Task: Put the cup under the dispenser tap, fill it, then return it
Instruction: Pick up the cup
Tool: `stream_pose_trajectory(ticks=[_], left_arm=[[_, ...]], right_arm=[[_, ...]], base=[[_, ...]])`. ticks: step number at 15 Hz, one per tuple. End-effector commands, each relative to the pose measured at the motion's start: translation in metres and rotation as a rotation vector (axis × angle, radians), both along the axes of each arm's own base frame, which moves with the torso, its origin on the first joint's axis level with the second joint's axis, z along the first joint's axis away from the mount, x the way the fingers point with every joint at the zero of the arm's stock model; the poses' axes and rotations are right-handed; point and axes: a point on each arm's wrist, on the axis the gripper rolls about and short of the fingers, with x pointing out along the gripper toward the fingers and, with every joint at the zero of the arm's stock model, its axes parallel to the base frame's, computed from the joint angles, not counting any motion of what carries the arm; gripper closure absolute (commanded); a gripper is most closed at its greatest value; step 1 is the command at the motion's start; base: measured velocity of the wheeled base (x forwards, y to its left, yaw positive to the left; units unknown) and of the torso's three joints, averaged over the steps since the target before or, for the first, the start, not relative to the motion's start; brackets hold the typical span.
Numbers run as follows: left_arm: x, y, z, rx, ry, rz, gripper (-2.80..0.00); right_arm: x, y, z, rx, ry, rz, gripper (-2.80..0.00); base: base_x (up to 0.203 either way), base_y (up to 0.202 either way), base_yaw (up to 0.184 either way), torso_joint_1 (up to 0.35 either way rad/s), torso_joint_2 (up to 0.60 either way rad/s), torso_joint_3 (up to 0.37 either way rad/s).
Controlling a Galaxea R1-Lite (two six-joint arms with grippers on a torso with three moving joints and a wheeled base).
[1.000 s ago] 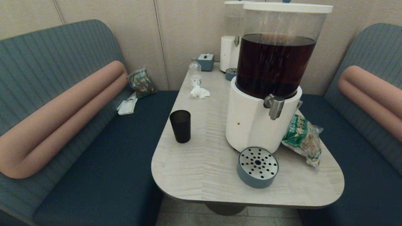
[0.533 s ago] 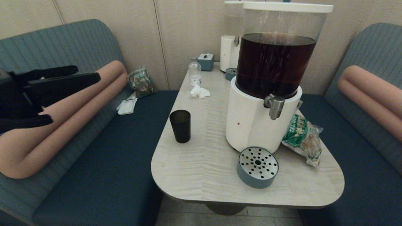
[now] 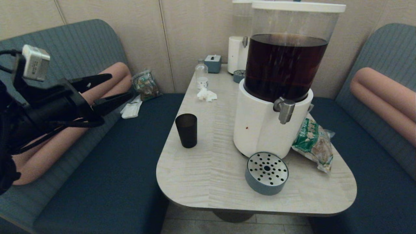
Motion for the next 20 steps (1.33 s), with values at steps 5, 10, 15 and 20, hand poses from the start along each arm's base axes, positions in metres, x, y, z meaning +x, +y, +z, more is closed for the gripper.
stream_pose_trajectory(ticks=[5, 10, 15, 20], left_arm=[[0.043, 0.029, -0.089, -0.043, 0.205, -0.215, -2.80], [0.060, 0.033, -0.127, -0.025, 0.265, -0.239, -2.80], [0.071, 0.034, -0.148, -0.020, 0.303, -0.290, -2.80], [0.102, 0.019, -0.164, -0.012, 0.292, -0.340, -2.80]], right_arm=[[0.000, 0.000, 0.000, -0.001, 0.000, 0.001, 0.00], [0.000, 0.000, 0.000, -0.001, 0.000, 0.001, 0.00], [0.000, 0.000, 0.000, -0.001, 0.001, 0.001, 0.00], [0.000, 0.000, 0.000, -0.001, 0.000, 0.001, 0.00]], base=[[0.000, 0.000, 0.000, 0.000, 0.00, 0.000], [0.000, 0.000, 0.000, 0.000, 0.00, 0.000], [0.000, 0.000, 0.000, 0.000, 0.00, 0.000], [0.000, 0.000, 0.000, 0.000, 0.00, 0.000]])
